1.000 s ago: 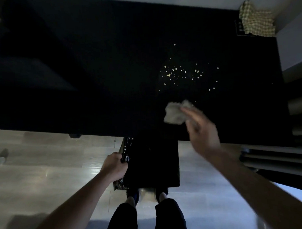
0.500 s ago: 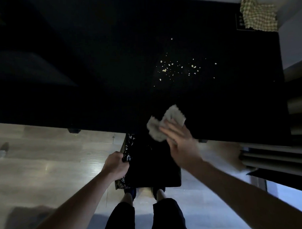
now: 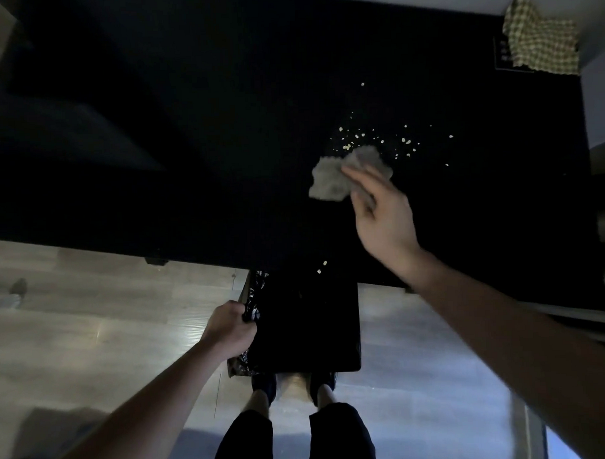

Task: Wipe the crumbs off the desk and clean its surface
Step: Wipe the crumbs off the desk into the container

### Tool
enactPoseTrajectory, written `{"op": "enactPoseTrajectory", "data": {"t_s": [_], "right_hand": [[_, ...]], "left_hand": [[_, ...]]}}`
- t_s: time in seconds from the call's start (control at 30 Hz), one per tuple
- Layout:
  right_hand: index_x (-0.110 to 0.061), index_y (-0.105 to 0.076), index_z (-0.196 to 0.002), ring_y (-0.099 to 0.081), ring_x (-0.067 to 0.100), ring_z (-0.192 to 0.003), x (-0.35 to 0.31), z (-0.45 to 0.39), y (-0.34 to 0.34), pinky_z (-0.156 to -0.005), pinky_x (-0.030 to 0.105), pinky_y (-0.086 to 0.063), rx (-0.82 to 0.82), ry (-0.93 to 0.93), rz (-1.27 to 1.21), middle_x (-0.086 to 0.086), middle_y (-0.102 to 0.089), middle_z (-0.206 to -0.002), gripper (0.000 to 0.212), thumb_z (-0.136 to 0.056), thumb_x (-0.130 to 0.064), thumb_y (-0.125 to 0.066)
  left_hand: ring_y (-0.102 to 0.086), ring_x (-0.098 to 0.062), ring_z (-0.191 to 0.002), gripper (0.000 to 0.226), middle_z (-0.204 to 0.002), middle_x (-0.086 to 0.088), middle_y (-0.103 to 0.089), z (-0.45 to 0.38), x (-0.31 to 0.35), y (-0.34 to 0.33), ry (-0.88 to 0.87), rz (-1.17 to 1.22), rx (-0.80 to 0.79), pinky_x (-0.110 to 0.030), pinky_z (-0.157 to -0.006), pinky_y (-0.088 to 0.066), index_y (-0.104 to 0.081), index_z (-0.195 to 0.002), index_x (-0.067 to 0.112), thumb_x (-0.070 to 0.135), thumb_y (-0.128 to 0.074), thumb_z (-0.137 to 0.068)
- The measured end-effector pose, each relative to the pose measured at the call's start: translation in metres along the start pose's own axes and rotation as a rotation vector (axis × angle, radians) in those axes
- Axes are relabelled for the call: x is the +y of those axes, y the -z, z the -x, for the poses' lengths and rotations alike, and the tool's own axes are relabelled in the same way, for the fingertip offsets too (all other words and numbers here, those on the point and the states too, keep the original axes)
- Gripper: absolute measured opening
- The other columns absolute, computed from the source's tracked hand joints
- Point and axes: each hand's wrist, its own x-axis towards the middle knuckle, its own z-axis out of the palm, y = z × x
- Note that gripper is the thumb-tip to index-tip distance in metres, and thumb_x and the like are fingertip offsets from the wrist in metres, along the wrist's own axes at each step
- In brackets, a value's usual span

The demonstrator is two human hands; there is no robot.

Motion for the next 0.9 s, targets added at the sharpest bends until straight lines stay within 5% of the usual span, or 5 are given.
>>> {"op": "enactPoseTrajectory", "data": {"t_s": [0.1,0.23,0.5,0.7,0.9], "right_hand": [[-0.028,-0.058,-0.146,-0.033,0.011,-0.155,0.008,-0.055,-0.001,-0.128,0.034,-0.030,0.005,-0.026,0.139,-0.005,-0.046,-0.162,0.044,-0.106,-0.014,-0.052],[-0.025,-0.057,-0.147,-0.027,0.015,-0.158,0.021,-0.074,-0.020,-0.129,0.036,-0.027,-0.027,-0.090,0.267,-0.005,-0.042,-0.165,0.042,-0.107,-0.015,-0.051],[-0.024,-0.063,-0.143,-0.040,0.018,-0.152,0.016,0.052,-0.046,-0.122,0.044,-0.040,-0.118,0.104,0.280,-0.003,-0.053,-0.157,0.045,-0.101,-0.010,-0.055],[-0.033,-0.058,-0.147,-0.028,-0.004,-0.154,-0.008,0.155,-0.065,-0.124,0.030,-0.036,-0.318,0.088,0.147,-0.019,-0.043,-0.161,0.051,-0.103,-0.007,-0.053],[-0.032,-0.060,-0.145,-0.030,-0.015,-0.147,-0.015,0.134,-0.045,-0.116,0.007,-0.031,-0.185,0.044,0.016,-0.019,-0.046,-0.155,0.050,-0.102,-0.008,-0.053]], "left_hand": [[-0.044,-0.012,-0.042,0.032,-0.049,0.005,-0.051,-0.001,-0.002,0.001,-0.019,0.011,-0.012,-0.027,-0.043,-0.032,-0.048,-0.054,0.014,0.019,-0.063,-0.082],[-0.045,-0.012,-0.043,0.030,-0.050,0.004,-0.052,-0.002,-0.003,0.001,-0.031,0.021,-0.020,-0.028,-0.044,-0.033,-0.050,-0.055,0.014,0.017,-0.062,-0.083],[-0.050,-0.013,-0.047,0.028,-0.054,0.004,-0.056,0.000,-0.005,0.004,-0.012,0.020,-0.031,-0.027,-0.046,-0.037,-0.052,-0.056,0.013,0.016,-0.063,-0.082],[-0.051,-0.017,-0.048,0.027,-0.053,0.001,-0.054,0.005,0.001,0.006,-0.010,-0.005,-0.037,-0.026,-0.045,-0.034,-0.047,-0.053,0.013,0.008,-0.058,-0.077],[-0.045,-0.013,-0.044,0.032,-0.048,0.004,-0.049,0.003,0.004,0.013,-0.053,-0.023,-0.041,-0.025,-0.043,-0.031,-0.045,-0.051,0.014,0.009,-0.058,-0.079]]}}
